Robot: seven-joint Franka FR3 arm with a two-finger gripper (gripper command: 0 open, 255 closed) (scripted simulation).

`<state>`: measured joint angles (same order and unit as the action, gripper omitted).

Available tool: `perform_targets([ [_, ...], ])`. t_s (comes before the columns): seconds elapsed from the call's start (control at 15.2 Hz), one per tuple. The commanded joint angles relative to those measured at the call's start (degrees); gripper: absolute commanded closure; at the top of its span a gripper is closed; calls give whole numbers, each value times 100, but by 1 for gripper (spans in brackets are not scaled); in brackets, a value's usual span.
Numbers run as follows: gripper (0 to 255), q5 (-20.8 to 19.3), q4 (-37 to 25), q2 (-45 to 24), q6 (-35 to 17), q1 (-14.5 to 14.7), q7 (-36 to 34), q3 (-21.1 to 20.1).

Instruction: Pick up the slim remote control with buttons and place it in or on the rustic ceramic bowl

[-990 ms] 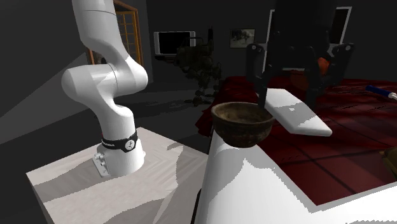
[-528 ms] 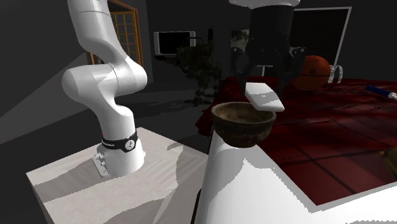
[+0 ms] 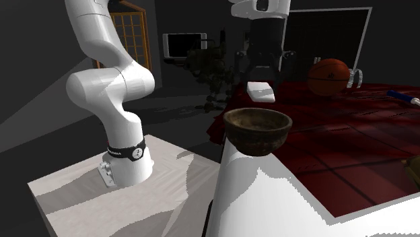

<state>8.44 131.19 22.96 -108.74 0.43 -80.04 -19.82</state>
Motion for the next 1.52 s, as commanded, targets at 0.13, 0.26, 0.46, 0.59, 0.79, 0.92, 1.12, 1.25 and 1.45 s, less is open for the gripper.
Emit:
perform_targets([
  [0.13, 255, 44, 243, -1, -252, 41, -68, -75],
  [0.26, 255, 49, 366, -40, -413, 44, -70, -96],
  [0.46, 255, 54, 543, -109, -658, 47, -76, -129],
  [0.59, 255, 55, 655, -163, -823, 47, -81, -151],
  [0.79, 255, 54, 801, -246, -1050, 47, -90, -183],
  [0.92, 255, 54, 801, -246, -1050, 47, -90, -183],
  [1.12, 255, 54, 801, -246, -1050, 47, -90, -183],
  [1.25, 255, 54, 801, -246, -1050, 47, -90, -183],
  [1.45, 0, 54, 801, -246, -1050, 47, -90, -184],
])
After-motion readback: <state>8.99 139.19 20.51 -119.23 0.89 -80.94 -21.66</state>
